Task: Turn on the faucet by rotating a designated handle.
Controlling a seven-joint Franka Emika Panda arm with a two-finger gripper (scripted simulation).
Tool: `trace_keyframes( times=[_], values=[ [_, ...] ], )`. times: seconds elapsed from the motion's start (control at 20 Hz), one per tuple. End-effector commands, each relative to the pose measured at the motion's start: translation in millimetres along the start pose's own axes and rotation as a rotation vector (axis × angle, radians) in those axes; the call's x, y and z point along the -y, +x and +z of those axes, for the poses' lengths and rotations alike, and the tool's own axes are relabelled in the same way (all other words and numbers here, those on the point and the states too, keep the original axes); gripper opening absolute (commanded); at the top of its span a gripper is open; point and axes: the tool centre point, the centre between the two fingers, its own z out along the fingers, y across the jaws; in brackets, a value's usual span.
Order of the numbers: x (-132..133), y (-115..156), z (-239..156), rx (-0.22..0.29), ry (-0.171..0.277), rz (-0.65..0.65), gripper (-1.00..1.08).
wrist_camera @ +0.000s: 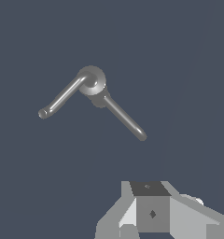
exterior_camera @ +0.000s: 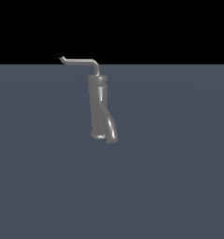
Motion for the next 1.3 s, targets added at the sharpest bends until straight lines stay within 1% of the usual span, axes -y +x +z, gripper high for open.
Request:
trace_keyframes(
  times=[0.0,0.65,1.25],
  values=[
    [13,10,7,0.003,0.004,0.059,-1.0],
    [77,55,55,0.009,0.011,0.36,-1.0],
    [133,86,113,-0.002,0.006,0.63,-1.0]
  ],
)
